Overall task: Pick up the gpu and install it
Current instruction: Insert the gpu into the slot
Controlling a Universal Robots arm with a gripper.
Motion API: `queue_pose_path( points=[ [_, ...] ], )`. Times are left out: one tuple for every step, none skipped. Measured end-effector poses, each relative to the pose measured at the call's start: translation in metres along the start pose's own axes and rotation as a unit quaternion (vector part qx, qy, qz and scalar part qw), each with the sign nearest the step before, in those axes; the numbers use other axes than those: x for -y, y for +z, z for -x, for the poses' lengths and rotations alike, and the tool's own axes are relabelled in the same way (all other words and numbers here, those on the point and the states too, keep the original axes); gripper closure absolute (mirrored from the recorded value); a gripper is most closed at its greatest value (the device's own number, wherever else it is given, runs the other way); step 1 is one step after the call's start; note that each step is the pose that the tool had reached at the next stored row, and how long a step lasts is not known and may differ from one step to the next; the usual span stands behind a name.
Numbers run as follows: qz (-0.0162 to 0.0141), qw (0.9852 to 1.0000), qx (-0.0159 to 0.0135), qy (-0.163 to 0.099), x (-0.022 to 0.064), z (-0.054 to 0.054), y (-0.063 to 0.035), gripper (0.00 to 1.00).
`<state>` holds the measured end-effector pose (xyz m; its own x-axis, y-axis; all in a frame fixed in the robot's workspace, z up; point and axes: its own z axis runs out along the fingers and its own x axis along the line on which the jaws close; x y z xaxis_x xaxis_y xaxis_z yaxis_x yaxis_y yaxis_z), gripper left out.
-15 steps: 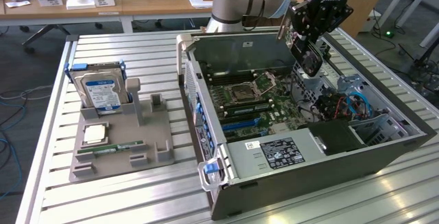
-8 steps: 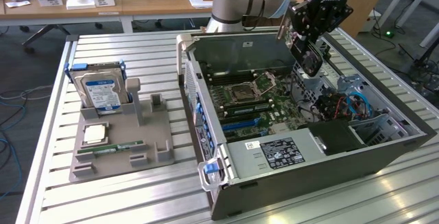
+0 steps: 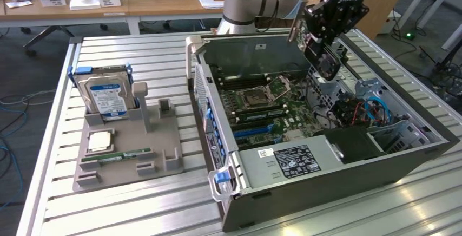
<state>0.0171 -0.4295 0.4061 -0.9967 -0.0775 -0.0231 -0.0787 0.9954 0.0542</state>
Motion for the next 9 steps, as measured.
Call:
queue_pose_path(
  points=[
    [0.0002, 1.0, -0.0004, -0.007, 0.0, -0.0001, 0.0, 0.74],
    [0.0003, 0.9999, -0.0008, -0.014, 0.0, -0.0002, 0.0001, 0.74],
    [0.0004, 0.9998, -0.0012, -0.022, 0.0, -0.0002, 0.0001, 0.74],
    [0.0006, 0.9996, -0.0016, -0.029, 0.0, -0.0003, 0.0001, 0.74],
    [0.0008, 0.9993, -0.002, -0.037, 0.0, -0.0004, 0.0002, 0.74],
    [0.001, 0.999, -0.0025, -0.045, 0.0, -0.0003, 0.0003, 0.74],
    [0.0012, 0.9986, -0.0029, -0.053, 0.0, -0.0003, 0.0004, 0.74],
    [0.0014, 0.9981, -0.0034, -0.062, 0.0, -0.0003, 0.0004, 0.74],
    [0.0016, 0.9975, -0.0038, -0.07, 0.0, -0.0003, 0.0005, 0.74]
  ],
)
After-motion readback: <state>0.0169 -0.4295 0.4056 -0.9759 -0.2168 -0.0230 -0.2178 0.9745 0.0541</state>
